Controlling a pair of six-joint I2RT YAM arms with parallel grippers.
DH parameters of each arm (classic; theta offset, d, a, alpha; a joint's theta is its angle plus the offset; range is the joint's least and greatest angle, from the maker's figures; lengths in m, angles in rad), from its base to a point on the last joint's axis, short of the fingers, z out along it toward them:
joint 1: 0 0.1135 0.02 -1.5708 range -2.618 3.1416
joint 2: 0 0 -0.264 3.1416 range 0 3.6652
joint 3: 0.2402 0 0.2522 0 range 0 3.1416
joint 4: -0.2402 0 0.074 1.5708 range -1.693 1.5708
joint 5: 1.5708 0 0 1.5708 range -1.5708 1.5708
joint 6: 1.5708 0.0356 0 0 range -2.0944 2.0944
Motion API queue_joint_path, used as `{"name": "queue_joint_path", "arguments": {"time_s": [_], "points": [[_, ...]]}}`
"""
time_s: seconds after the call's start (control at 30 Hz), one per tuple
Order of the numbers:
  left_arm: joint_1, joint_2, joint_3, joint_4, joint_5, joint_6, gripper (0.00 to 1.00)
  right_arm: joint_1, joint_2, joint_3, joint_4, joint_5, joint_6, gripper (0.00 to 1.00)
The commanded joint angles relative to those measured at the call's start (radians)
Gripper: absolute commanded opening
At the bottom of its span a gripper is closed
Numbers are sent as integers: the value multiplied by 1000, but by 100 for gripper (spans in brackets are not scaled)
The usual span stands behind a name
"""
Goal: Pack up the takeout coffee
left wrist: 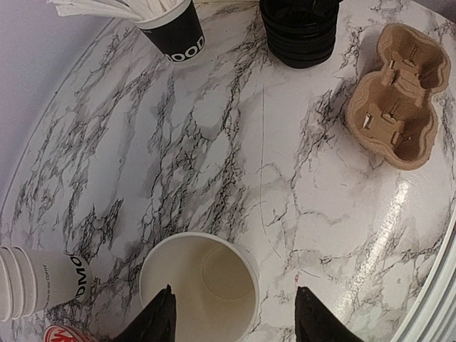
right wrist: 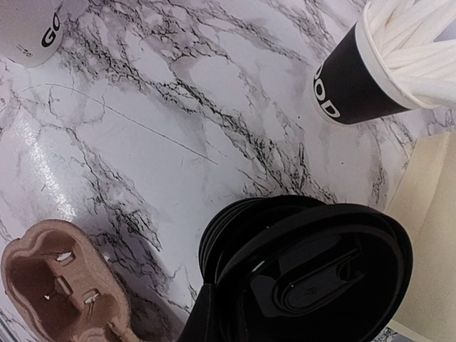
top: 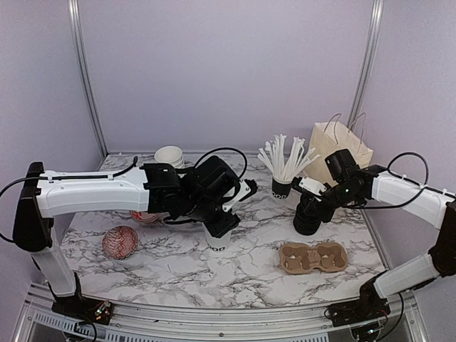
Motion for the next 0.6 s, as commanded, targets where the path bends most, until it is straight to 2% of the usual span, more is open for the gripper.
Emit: {"name": "queue_joint_path", "arguments": {"time_s": [0.0, 0.1, 0.23, 0.3, 0.43, 0.5, 0.57], "points": [[6, -26, 17, -3, -4, 4, 58, 7, 8, 9, 5, -9, 10, 0], [5, -39, 7, 5, -21, -3, 58, 7, -19, 45, -26, -56, 4, 0], [2, -89, -62, 146, -72, 37, 60, 8, -69, 127, -81, -279, -25, 0], [2, -140, -125, 288, -108, 83, 69, 8, -85, 176, -102, -440, -44, 0], [7, -274, -325, 731, -61, 221, 83, 9, -101, 271, -104, -790, -83, 0], [17, -298, -389, 909, 21, 264, 85, 9, -98, 300, -75, -949, -78, 0], [24, -290, -399, 998, 97, 287, 85, 11, -77, 328, -61, -1098, -73, 0]]}}
